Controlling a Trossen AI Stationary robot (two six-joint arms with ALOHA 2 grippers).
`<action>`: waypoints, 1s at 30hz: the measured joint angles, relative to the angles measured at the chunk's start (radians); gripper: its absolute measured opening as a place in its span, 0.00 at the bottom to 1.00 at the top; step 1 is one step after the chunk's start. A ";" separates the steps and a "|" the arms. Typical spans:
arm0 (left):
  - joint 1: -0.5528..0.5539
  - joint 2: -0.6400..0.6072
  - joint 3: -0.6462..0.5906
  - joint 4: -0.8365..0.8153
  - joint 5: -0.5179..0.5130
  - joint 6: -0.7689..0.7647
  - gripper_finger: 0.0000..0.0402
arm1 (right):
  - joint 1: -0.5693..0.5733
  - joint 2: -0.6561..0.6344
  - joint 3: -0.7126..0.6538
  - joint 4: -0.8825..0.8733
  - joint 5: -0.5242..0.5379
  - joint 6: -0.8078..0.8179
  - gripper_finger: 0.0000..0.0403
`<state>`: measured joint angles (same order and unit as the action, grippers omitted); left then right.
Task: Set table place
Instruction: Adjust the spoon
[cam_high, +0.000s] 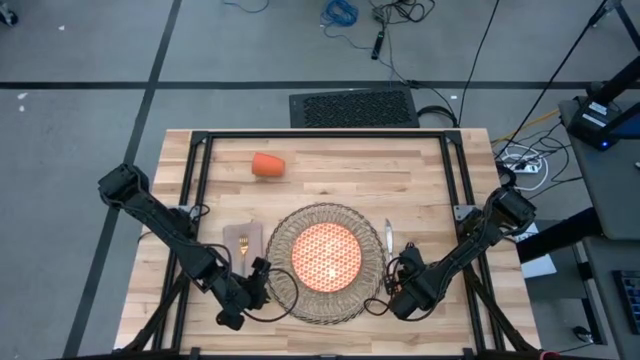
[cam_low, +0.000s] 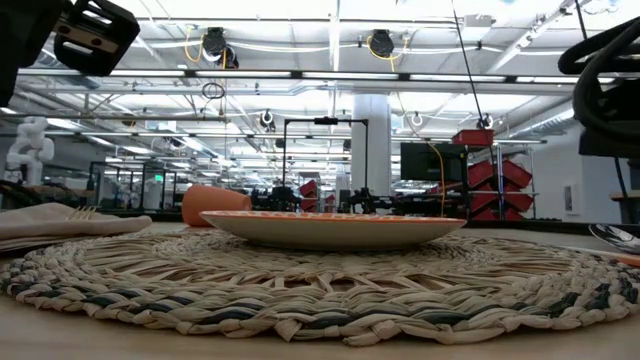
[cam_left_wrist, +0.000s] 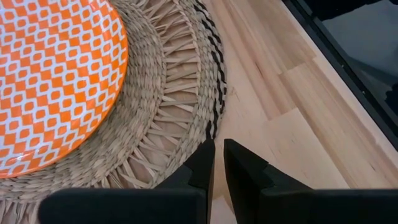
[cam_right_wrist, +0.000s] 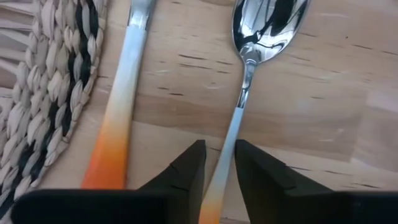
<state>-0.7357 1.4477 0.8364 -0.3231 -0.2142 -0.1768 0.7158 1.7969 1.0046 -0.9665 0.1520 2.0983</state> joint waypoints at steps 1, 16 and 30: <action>0.000 0.000 0.000 0.000 0.000 0.000 0.06 | 0.000 0.000 0.000 -0.001 0.003 0.000 0.18; 0.000 0.000 0.000 0.000 0.000 0.000 0.06 | -0.007 0.003 -0.003 -0.024 0.031 -0.009 0.10; 0.000 0.000 0.000 0.003 0.000 0.001 0.06 | -0.055 0.007 -0.008 -0.051 0.095 -0.044 0.09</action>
<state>-0.7357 1.4479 0.8364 -0.3200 -0.2142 -0.1757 0.6613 1.8042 0.9962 -1.0177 0.2474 2.0542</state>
